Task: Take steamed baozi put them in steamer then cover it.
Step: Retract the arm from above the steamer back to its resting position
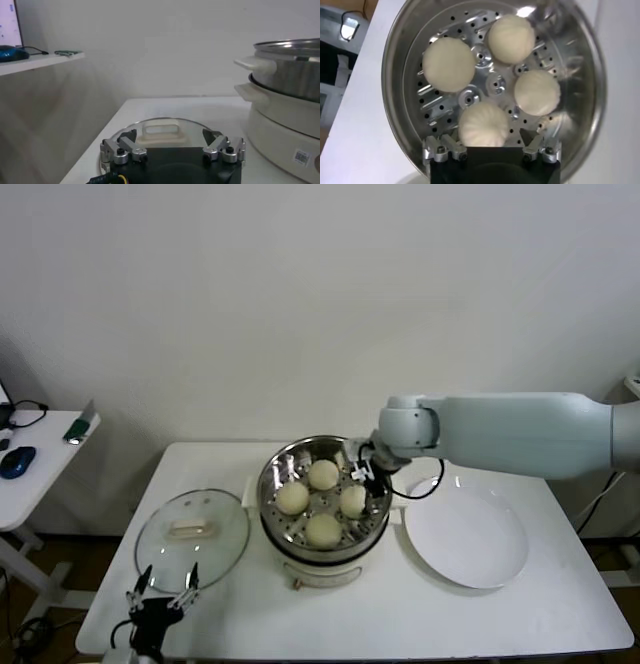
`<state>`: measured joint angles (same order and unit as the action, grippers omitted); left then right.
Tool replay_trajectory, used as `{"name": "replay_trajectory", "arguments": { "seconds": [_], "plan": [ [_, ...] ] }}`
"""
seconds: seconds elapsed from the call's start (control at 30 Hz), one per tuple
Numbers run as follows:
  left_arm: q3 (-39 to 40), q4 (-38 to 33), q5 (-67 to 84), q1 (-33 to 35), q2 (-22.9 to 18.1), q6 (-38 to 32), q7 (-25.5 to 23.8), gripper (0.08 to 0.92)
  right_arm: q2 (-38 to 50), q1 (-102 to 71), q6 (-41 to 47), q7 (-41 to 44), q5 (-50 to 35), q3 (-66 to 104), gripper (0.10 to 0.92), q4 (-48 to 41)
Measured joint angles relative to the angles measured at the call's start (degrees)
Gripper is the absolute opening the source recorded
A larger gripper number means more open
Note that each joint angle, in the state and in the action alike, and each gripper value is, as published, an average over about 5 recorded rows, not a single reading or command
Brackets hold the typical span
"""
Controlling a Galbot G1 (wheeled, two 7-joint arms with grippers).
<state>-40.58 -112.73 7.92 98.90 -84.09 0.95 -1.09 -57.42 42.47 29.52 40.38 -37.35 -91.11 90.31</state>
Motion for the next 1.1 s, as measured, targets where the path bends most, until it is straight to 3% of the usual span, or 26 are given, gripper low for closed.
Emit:
{"name": "replay_trajectory", "arguments": {
  "seconds": [0.27,0.5,0.8,1.1],
  "plan": [
    [-0.29,-0.86,0.36,0.14,0.47,0.09,0.19,0.823,4.74,1.56,-0.68,-1.32,-6.28,5.04,0.823,-1.16],
    [-0.6,-1.54,0.6,-0.31,0.85,-0.68,0.73,0.823,12.15,-6.71,-1.67,-12.58,-12.41,19.91,0.823,-1.49],
    [-0.49,-3.17,-0.13,-1.36,2.44,-0.52,0.89,0.823,23.55,-29.58,-6.79,-26.65,-12.51,46.9,0.823,1.75],
    [-0.66,-3.96,-4.13,-3.37,2.85,-1.73,0.33,0.823,28.4,-62.46,-15.2,-32.54,-8.15,80.07,0.823,5.71]
  ]
}}
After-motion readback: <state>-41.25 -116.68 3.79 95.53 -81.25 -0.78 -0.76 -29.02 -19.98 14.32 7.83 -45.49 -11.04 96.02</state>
